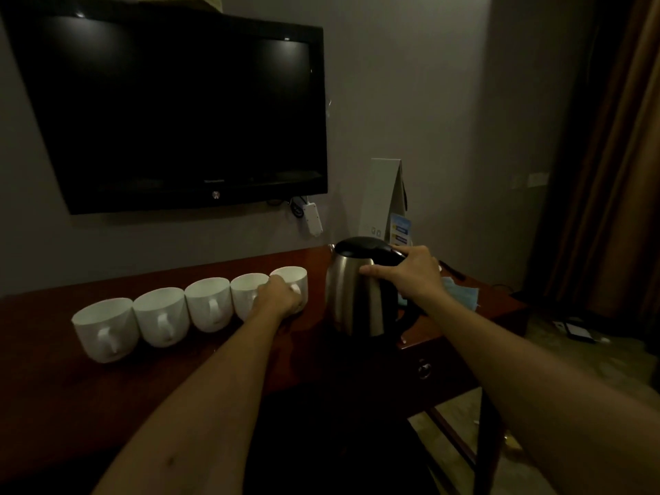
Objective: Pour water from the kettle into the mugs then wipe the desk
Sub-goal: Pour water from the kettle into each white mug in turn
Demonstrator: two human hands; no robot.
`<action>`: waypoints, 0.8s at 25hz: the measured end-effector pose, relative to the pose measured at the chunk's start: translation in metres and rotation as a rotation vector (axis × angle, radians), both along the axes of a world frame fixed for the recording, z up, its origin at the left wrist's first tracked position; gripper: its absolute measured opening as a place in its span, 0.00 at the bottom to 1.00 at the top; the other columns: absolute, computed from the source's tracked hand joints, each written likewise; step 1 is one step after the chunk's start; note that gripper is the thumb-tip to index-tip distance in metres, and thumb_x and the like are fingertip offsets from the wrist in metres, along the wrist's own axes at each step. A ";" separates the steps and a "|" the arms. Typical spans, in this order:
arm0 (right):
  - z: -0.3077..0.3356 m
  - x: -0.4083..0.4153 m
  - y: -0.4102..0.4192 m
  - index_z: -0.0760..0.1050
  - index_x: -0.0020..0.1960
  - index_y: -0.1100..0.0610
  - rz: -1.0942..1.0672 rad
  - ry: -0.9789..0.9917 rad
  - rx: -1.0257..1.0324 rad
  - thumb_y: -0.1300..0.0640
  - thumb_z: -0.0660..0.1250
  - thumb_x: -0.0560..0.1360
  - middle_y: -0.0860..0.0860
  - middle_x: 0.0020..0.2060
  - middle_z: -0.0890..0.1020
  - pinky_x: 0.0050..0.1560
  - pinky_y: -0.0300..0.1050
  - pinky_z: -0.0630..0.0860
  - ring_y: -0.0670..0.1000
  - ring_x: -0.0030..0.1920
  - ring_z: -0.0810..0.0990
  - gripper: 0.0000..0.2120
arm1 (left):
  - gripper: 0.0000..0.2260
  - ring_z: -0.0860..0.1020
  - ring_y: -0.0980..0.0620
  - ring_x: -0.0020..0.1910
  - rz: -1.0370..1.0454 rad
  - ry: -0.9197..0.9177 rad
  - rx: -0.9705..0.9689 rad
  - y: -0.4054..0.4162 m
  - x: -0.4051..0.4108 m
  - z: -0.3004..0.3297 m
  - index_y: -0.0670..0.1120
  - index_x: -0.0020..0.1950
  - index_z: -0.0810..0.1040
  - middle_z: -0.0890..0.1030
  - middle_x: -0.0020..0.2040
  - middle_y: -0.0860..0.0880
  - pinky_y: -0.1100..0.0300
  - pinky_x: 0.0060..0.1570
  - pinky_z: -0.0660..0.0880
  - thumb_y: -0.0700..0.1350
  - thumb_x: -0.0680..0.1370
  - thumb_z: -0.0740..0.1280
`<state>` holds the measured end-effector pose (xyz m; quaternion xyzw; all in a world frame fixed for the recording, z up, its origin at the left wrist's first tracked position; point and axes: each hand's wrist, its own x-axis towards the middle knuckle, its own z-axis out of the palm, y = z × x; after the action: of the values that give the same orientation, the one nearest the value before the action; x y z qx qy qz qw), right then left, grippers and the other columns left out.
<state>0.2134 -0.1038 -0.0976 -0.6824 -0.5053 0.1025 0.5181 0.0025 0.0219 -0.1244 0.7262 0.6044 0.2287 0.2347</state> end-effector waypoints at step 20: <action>0.012 0.021 0.003 0.82 0.51 0.58 0.192 -0.044 -0.026 0.53 0.80 0.66 0.51 0.40 0.83 0.29 0.31 0.74 0.39 0.33 0.81 0.17 | 0.25 0.80 0.45 0.54 0.131 -0.113 0.127 -0.001 0.003 -0.029 0.43 0.60 0.76 0.82 0.54 0.44 0.52 0.46 0.75 0.57 0.72 0.76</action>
<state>0.2339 -0.1009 -0.0860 -0.6394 -0.5784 0.1434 0.4859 0.0058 0.0208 -0.1530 0.6845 0.6206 0.3220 0.2062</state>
